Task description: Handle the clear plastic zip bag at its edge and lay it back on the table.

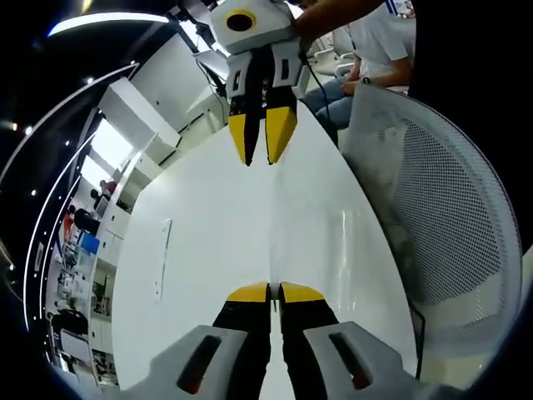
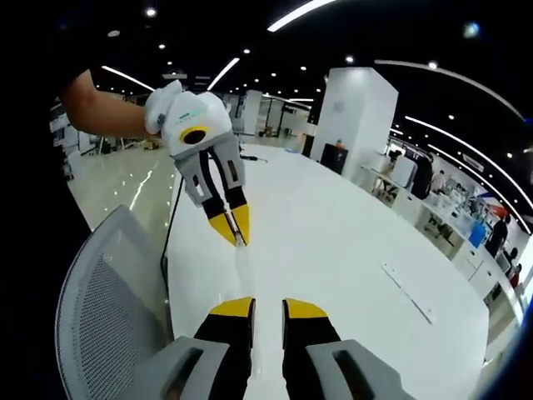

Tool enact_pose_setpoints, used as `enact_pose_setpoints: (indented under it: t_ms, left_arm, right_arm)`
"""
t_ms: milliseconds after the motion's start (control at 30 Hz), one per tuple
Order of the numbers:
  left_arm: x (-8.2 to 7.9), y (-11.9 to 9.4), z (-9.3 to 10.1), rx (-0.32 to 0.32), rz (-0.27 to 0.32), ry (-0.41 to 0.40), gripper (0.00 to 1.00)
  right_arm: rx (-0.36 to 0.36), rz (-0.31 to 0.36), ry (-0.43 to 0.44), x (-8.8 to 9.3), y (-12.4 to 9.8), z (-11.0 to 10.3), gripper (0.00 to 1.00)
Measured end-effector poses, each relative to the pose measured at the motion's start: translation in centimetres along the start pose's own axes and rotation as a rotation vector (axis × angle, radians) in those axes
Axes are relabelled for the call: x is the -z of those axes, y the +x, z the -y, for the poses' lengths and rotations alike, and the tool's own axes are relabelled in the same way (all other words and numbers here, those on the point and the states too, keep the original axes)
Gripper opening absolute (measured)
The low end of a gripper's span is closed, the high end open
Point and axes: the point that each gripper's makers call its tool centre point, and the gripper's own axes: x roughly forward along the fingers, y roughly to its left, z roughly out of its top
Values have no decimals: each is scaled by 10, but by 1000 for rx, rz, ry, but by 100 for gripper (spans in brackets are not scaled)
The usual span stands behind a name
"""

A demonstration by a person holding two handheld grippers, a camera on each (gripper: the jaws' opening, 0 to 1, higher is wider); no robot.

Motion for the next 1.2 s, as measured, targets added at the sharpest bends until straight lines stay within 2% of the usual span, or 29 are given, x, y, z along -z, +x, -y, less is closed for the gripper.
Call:
enact_pose_setpoints:
  t_ms: [533, 967, 1200]
  left_arm:
    - [-14, -4, 2, 4, 17, 25, 0]
    - [-27, -4, -1, 7, 42, 24, 0]
    - [-22, -1, -2, 8, 33, 25, 0]
  right_arm:
    - [-54, -17, 38, 2, 15, -14, 9]
    - [-73, -80, 51, 18, 22, -20, 0]
    - [-60, -83, 82, 18, 22, -15, 0]
